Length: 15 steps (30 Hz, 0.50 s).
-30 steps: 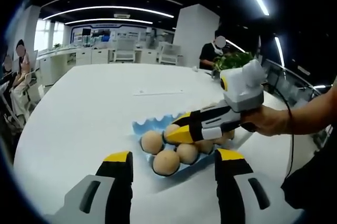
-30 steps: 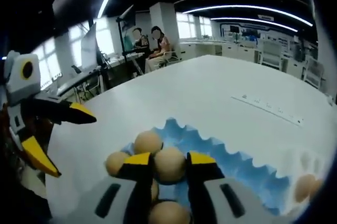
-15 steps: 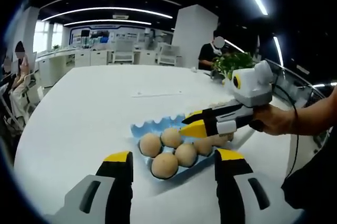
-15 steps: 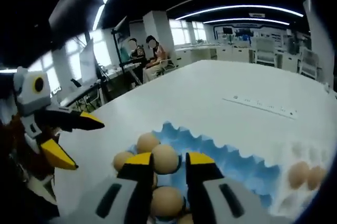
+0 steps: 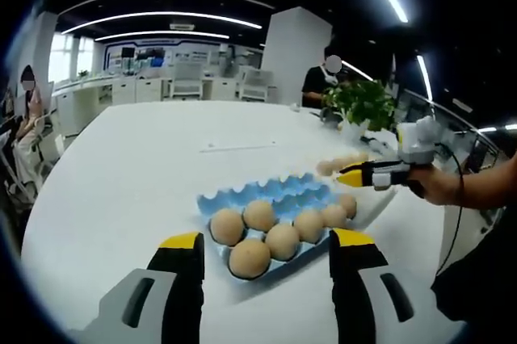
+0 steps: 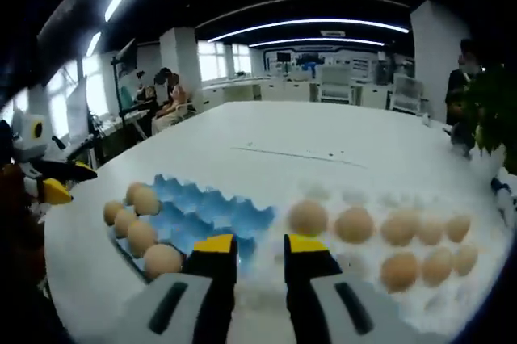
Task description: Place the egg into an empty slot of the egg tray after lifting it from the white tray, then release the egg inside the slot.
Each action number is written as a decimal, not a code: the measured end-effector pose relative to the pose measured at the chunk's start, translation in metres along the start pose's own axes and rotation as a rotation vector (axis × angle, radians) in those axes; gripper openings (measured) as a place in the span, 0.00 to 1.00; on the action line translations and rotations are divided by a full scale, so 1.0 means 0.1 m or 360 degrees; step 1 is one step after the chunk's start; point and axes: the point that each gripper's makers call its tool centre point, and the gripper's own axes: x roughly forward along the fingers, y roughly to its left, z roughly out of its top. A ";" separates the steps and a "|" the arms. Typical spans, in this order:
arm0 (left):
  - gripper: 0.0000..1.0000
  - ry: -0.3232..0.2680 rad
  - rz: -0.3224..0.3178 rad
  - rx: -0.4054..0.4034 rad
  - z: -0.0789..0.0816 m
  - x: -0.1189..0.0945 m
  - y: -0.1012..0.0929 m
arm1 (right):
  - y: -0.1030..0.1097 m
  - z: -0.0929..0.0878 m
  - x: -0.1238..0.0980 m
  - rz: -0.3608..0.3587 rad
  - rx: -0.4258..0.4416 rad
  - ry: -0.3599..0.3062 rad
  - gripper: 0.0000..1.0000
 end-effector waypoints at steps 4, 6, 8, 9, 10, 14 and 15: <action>0.62 0.0000 -0.0008 0.0006 0.01 0.01 -0.02 | -0.44 -0.02 -0.15 -0.0203 -0.0014 -0.0019 0.23; 0.62 0.0004 -0.0006 0.0005 0.00 0.00 -0.01 | -0.63 -0.04 -0.22 -0.0307 -0.0023 -0.0011 0.23; 0.62 0.0007 -0.0004 -0.0001 -0.01 0.00 -0.01 | -0.78 -0.06 -0.26 -0.0374 -0.0030 -0.0006 0.23; 0.62 0.0007 -0.0001 0.0001 -0.01 -0.01 -0.01 | -0.83 -0.09 -0.26 -0.0387 -0.0011 0.0006 0.23; 0.62 0.0006 0.0001 0.0003 -0.01 -0.01 0.00 | -0.86 -0.10 -0.26 -0.0396 -0.0002 0.0012 0.23; 0.61 0.0008 0.0010 0.0001 -0.02 -0.03 0.02 | -0.99 -0.16 -0.25 -0.0440 0.0005 0.0035 0.23; 0.61 0.0007 0.0015 0.0000 -0.02 -0.03 0.03 | -1.01 -0.18 -0.23 -0.0441 0.0004 0.0048 0.23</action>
